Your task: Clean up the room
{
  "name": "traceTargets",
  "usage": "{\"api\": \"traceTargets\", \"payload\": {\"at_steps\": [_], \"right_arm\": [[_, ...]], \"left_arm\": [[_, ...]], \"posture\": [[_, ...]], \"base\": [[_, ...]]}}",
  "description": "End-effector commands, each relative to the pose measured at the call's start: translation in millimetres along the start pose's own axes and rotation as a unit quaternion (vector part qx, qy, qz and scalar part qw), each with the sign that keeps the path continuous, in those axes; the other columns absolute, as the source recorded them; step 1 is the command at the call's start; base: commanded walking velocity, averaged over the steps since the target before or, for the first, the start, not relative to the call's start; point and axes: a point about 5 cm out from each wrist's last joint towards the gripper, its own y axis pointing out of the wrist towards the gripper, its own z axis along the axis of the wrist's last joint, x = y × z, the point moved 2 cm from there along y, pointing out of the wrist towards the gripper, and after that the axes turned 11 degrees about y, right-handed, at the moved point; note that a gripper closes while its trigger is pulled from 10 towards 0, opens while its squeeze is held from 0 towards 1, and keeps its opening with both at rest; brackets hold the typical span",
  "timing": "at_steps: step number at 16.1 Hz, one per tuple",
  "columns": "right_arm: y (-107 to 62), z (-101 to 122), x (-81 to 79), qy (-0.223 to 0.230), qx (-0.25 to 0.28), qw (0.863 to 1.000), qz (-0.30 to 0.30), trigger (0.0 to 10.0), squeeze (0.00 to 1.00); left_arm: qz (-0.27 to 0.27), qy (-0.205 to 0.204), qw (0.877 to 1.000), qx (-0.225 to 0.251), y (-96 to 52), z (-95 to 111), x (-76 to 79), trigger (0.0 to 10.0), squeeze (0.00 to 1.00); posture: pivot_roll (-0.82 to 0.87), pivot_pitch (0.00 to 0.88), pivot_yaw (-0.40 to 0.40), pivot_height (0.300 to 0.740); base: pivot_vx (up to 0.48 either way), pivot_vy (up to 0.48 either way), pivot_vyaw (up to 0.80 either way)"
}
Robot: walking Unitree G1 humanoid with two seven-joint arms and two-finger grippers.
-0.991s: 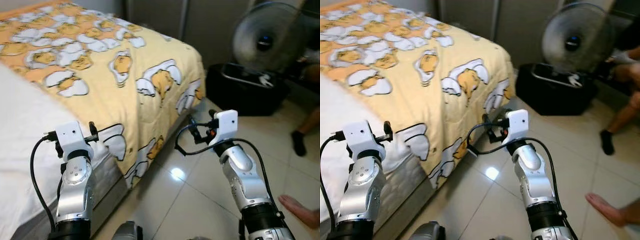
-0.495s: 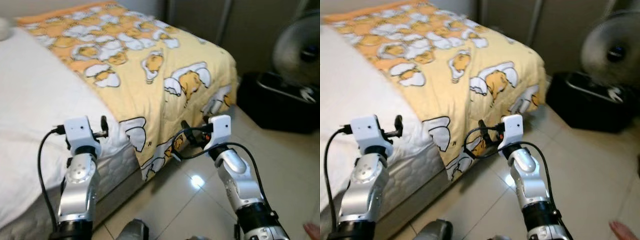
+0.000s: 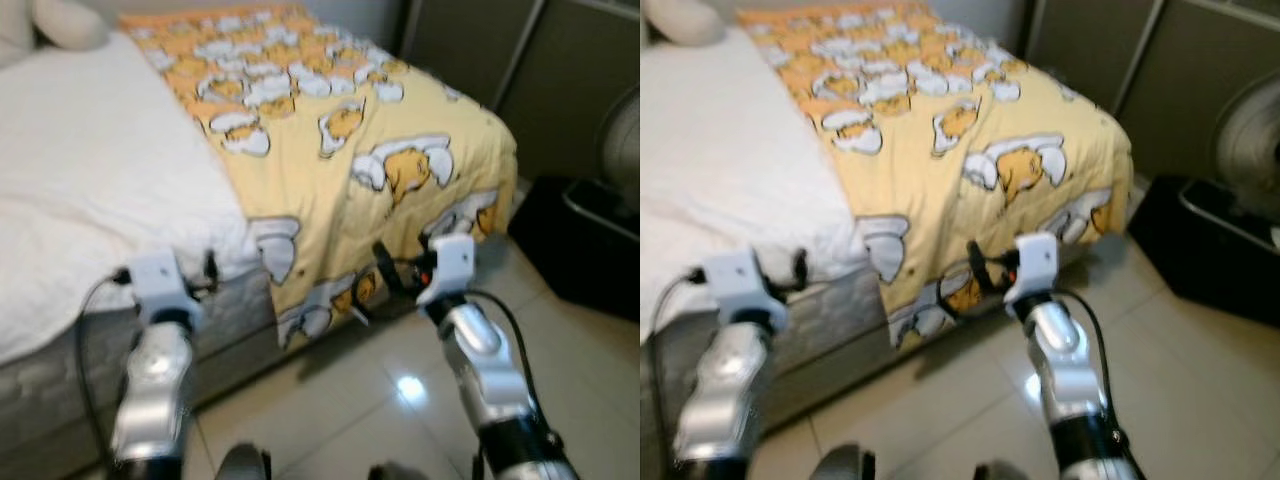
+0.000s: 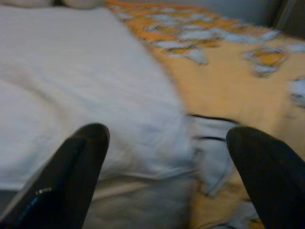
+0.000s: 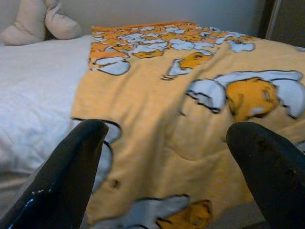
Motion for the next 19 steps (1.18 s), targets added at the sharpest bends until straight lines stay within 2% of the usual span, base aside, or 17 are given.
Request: {"api": "traceTargets", "payload": {"at_steps": [1, 5, 7, 10, 14, 18, 19], "right_arm": [[3.0, 7, -1.0, -0.006, 0.016, 1.0, -0.001, 10.0, 0.02], [8.4, 6, 2.5, -0.005, 0.003, 1.0, -0.013, 10.0, 0.01], [8.5, 2, 6.3, -0.007, -0.007, 1.0, -0.028, 10.0, 0.0], [8.4, 2, 4.8, -0.015, -0.003, 0.999, -0.031, 10.0, 0.0], [9.3, 1, 0.7, -0.015, 0.0, 1.0, -0.023, 10.0, 0.0], [13.4, 4, -0.5, -0.012, 0.006, 1.0, -0.022, 10.0, 0.0], [14.5, 4, -1.9, -0.014, 0.007, 1.0, -0.018, 10.0, 0.0]], "left_arm": [[-0.015, 0.0, 1.0, 0.006, 4.2, 5, 6.8, 10.0, 0.0], [-0.015, -0.005, 1.0, 0.001, 13.3, 5, 9.6, 10.0, 0.0], [-0.035, 0.001, 0.999, 0.02, 12.9, 11, 14.8, 10.0, 0.0], [-0.025, 0.004, 1.0, 0.009, 16.2, 9, 13.8, 10.0, 0.0], [-0.028, -0.015, 0.999, 0.003, 19.6, 9, 15.6, 10.0, 0.0], [-0.029, -0.014, 0.999, 0.006, 22.8, 12, 15.2, 10.0, 0.0], [-0.013, -0.014, 1.0, 0.005, 23.9, 12, 12.2, 10.0, 0.0]], "posture": [[-0.06, 0.0, -0.016, 0.698], [-0.06, 0.0, -0.014, 0.698], [-0.06, 0.0, -0.011, 0.698], [-0.06, 0.0, -0.008, 0.698], [-0.07, 0.0, 0.008, 0.698], [-0.07, 0.0, 0.017, 0.698], [-0.07, 0.0, 0.017, 0.698]], "base": [[0.0, -0.48, 0.59], [0.0, 0.0, 0.58], [0.0, 0.0, 0.27], [0.474, 0.0, 0.0], [0.48, 0.0, 0.56], [0.48, 0.0, 0.54], [0.0, 0.0, 0.52]]}}
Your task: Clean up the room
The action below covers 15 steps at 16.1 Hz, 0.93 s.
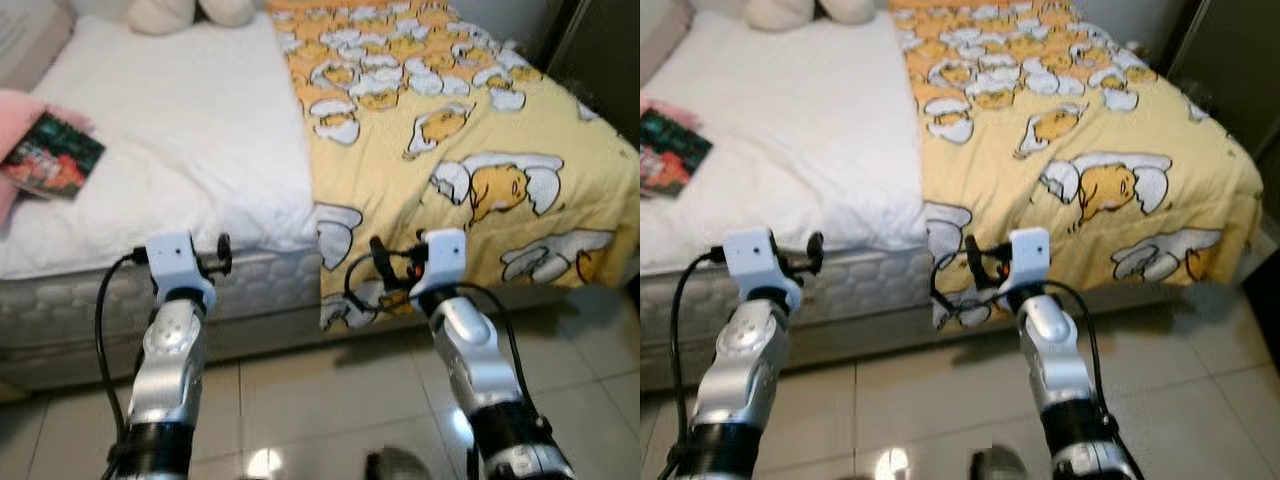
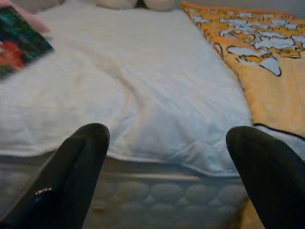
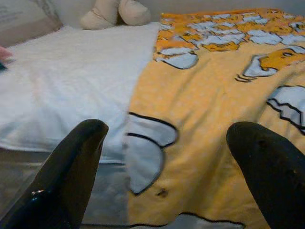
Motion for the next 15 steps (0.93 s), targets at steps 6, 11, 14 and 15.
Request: {"api": "traceTargets", "payload": {"at_steps": [6, 11, 14, 15], "right_arm": [[1.9, 2.0, -1.9, -0.002, 0.005, 1.0, 0.01, 10.0, 0.0], [1.8, 3.1, 7.1, 0.007, 0.004, 1.0, -0.006, 10.0, 0.0], [2.6, 1.7, 4.2, 0.009, 0.002, 1.0, -0.003, 10.0, 0.0], [2.6, 1.8, 4.3, 0.009, 0.002, 1.0, -0.003, 10.0, 0.0]], "left_arm": [[0.001, -0.02, 1.0, -0.004, 0.7, -0.8, 1.7, 10.0, 0.0], [-0.004, 0.002, 1.0, -0.009, -0.2, -2.9, 0.2, 10.0, 0.0], [0.002, 0.001, 1.0, -0.009, -0.8, -1.7, 3.4, 10.0, 0.0], [0.002, -0.001, 1.0, -0.011, -0.7, -2.2, 3.6, 10.0, 0.0]], "posture": [[-0.06, 0.0, 0.004, 0.698], [-0.06, 0.0, 0.0, 0.698], [-0.06, 0.0, 0.0, 0.698], [-0.06, 0.0, 0.0, 0.698]], "base": [[0.0, 0.0, 0.52], [0.0, -0.083, 0.53], [0.0, -0.424, 0.52], [0.0, -0.424, 0.53]]}}
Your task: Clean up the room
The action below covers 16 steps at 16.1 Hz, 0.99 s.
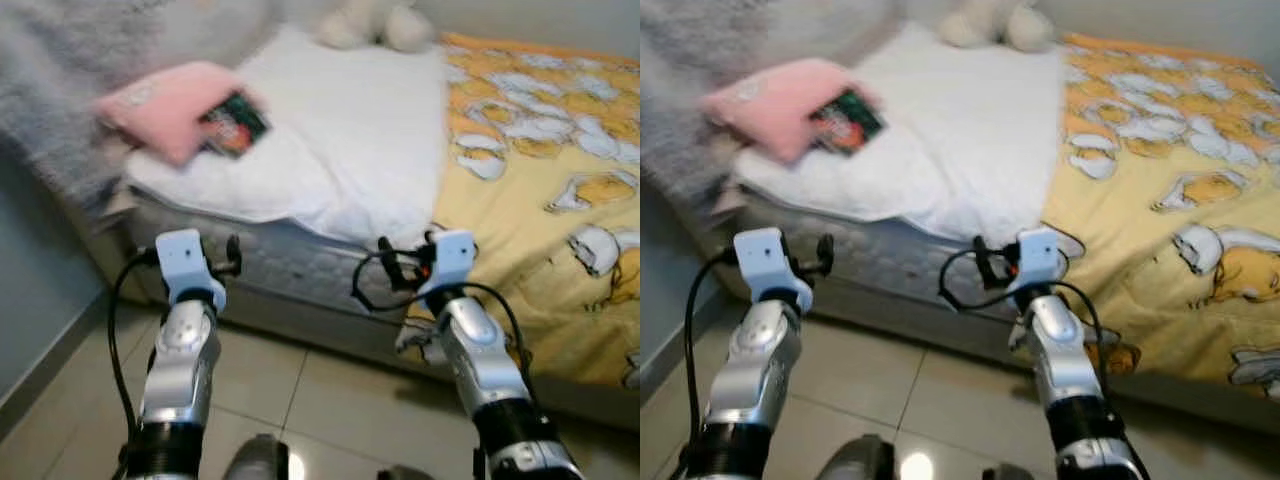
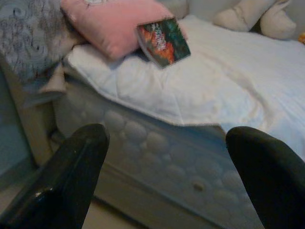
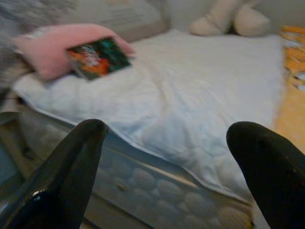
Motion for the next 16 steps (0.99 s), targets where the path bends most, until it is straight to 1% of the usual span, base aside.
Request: {"api": "traceTargets", "payload": {"at_steps": [1, 3, 8, 9, 10, 13, 15, 16], "right_arm": [[-0.8, 1, 5.7, 0.002, 0.0, 1.0, -0.009, 10.0, 0.0], [-0.8, 1, 7.9, 0.0, -0.001, 1.0, -0.011, 10.0, 0.0], [-2.0, -1, 10.3, -0.003, -0.004, 1.0, -0.013, 10.0, 0.0], [-2.4, -2, 10.4, -0.003, -0.005, 1.0, -0.014, 10.0, 0.0], [-3.1, -4, 10.2, -0.003, -0.008, 1.0, -0.014, 10.0, 0.0], [-4.1, -4, 11.2, -0.007, -0.009, 1.0, -0.012, 10.0, 0.0], [-5.6, -4, 14.5, -0.012, -0.01, 1.0, -0.016, 10.0, 0.0], [-7.2, -3, 17.3, -0.013, -0.008, 1.0, -0.021, 10.0, 0.0]], "left_arm": [[0.007, 0.006, 1.0, 0.002, 3.1, 6, -0.1, 10.0, 0.0], [0.014, 0.02, 1.0, -0.004, 4.2, 3, -3.5, 10.0, 0.0], [0.013, 0.026, 1.0, -0.005, 4.5, 3, -4.3, 10.0, 0.0], [0.015, 0.023, 1.0, -0.005, 4.5, 3, -4.5, 10.0, 0.0], [0.012, -0.008, 1.0, -0.006, 4.9, 3, -2.8, 10.0, 0.0], [0.017, 0.015, 1.0, -0.01, 4.9, 2, -0.5, 10.0, 0.0], [0.016, 0.018, 1.0, -0.011, 4.7, 1, 0.3, 10.0, 0.0], [0.016, 0.023, 1.0, -0.013, 4.6, 1, 0.4, 10.0, 0.0]], "posture": [[-0.06, 0.0, 0.002, 0.698], [-0.06, 0.0, 0.002, 0.698], [-0.05, 0.0, 0.002, 0.698], [-0.05, 0.0, 0.002, 0.698], [-0.05, 0.0, 0.002, 0.698], [-0.05, 0.0, -0.003, 0.698], [-0.05, 0.0, -0.003, 0.698], [-0.05, 0.0, -0.003, 0.698]], "base": [[0.0, -0.424, 0.52], [0.133, -0.411, 0.52], [0.272, -0.393, 0.53], [0.304, -0.368, 0.52], [0.349, -0.326, 0.52], [0.432, 0.0, 0.52], [0.429, 0.0, 0.52], [0.401, -0.255, 0.52]]}}
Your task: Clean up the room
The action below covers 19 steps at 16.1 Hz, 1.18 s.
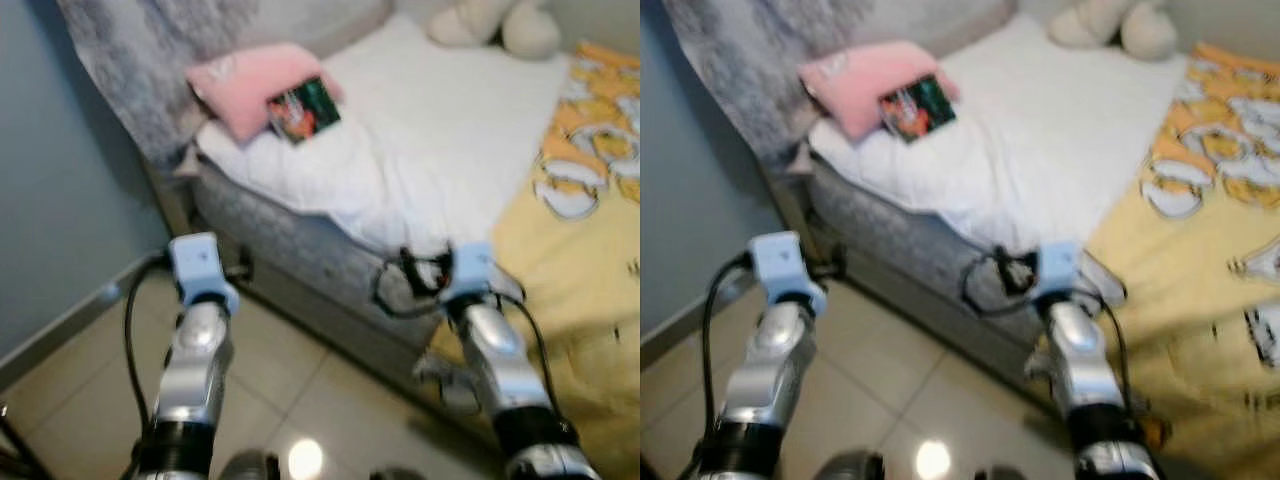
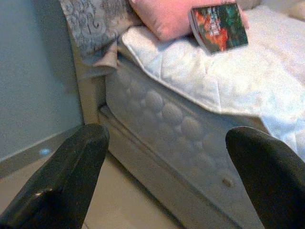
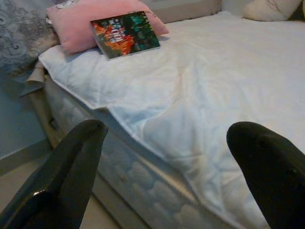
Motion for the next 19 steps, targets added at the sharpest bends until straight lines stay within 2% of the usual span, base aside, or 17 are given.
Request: {"api": "traceTargets", "payload": {"at_steps": [1, 3, 4, 5, 6, 7, 8, 9, 11, 13, 15, 16, 17, 18, 19], "right_arm": [[3.8, 5, -11.4, 0.002, 0.012, 1.0, 0.016, 10.0, 0.01], [-4.8, 1, -8.2, 0.008, 0.011, 1.0, 0.013, 10.0, 0.02], [-19.5, 0, -7.2, 0.008, 0.007, 1.0, 0.019, 10.0, 0.03], [-30.2, -2, -6.4, 0.002, 0.002, 1.0, 0.027, 10.0, 0.03], [-34.2, -3, -4.6, 0.0, -0.001, 1.0, 0.027, 10.0, 0.04], [-35.5, -3, -3.4, -0.001, -0.001, 1.0, 0.026, 10.0, 0.04], [-35.7, -4, -1.4, -0.002, -0.003, 1.0, 0.023, 10.0, 0.04], [-33.0, -3, 0.7, -0.001, -0.005, 1.0, 0.018, 10.0, 0.05], [-24.4, 2, -5.2, 0.0, -0.01, 1.0, 0.023, 10.0, 0.08], [-19.8, 5, -7.8, -0.007, -0.006, 1.0, 0.028, 10.0, 0.07], [-16.9, 6, -7.8, -0.01, -0.004, 1.0, 0.026, 10.0, 0.14], [-16.7, 6, -6.1, -0.006, -0.003, 1.0, 0.018, 10.0, 0.13], [-16.5, 5, -4.3, 0.003, -0.006, 1.0, 0.011, 10.0, 0.06], [-16.1, 4, -3.9, 0.006, -0.009, 1.0, 0.01, 10.0, 0.04], [-16.1, 4, -5.3, 0.0, -0.009, 1.0, 0.013, 10.0, 0.03]], "left_arm": [[0.015, 0.017, 1.0, -0.002, 1.6, 0, -11.8, 10.0, 0.0], [-0.035, 0.019, 0.999, 0.009, -5.4, -3, -9.0, 10.0, 0.0], [-0.117, 0.031, 0.992, 0.035, -28.0, -4, -8.2, 10.0, 0.0], [-0.128, 0.045, 0.99, 0.03, -39.8, -8, -12.2, 10.0, 0.0], [-0.119, 0.046, 0.991, 0.033, -42.3, -5, -14.7, 10.0, 0.0], [-0.116, 0.045, 0.992, 0.034, -43.0, -3, -15.4, 10.0, 0.0], [-0.113, 0.023, 0.992, 0.041, -42.4, 2, -13.7, 10.0, 0.0], [-0.101, 0.019, 0.994, 0.046, -37.5, 8, -10.8, 10.0, 0.0], [-0.088, 0.043, 0.994, 0.038, -28.6, 13, -3.6, 10.0, 0.0], [-0.092, 0.034, 0.995, 0.031, -28.8, 12, 1.9, 10.0, 0.0], [-0.097, 0.04, 0.994, 0.023, -29.2, 10, 4.4, 10.0, 0.0], [-0.091, 0.041, 0.995, 0.031, -28.2, 11, 3.7, 10.0, 0.0], [-0.082, 0.055, 0.995, 0.036, -25.8, 13, 2.6, 10.0, 0.0], [-0.085, 0.064, 0.994, 0.032, -23.2, 15, 3.9, 10.0, 0.02], [-0.098, 0.04, 0.994, 0.036, -22.9, 17, 6.7, 10.0, 0.02]], "posture": [[-0.06, 0.0, -0.01, 0.698], [-0.06, 0.0, -0.007, 0.698], [-0.06, 0.0, -0.008, 0.698], [-0.06, 0.0, -0.009, 0.698], [-0.06, 0.0, -0.011, 0.698], [-0.06, 0.0, -0.011, 0.698], [-0.06, 0.0, -0.019, 0.698], [-0.06, 0.0, -0.022, 0.698], [-0.06, 0.0, -0.026, 0.698], [-0.06, 0.0, -0.026, 0.698], [-0.06, 0.0, -0.024, 0.698], [-0.06, 0.0, -0.024, 0.698], [-0.06, 0.0, -0.023, 0.698], [-0.06, 0.0, -0.021, 0.698], [-0.06, 0.0, -0.02, 0.698]], "base": [[0.326, 0.0, 0.52], [0.0, 0.0, 0.52], [0.0, 0.0, 0.52], [0.0, 0.0, 0.52], [0.0, 0.0, 0.52], [0.0, 0.0, 0.52], [0.364, 0.0, 0.52], [0.48, 0.0, 0.52], [0.48, 0.0, 0.52], [0.48, 0.0, 0.53], [0.48, 0.0, 0.52], [0.48, 0.0, 0.52], [0.0, 0.0, 0.0], [0.0, 0.0, 0.0], [0.0, 0.0, 0.0]]}}
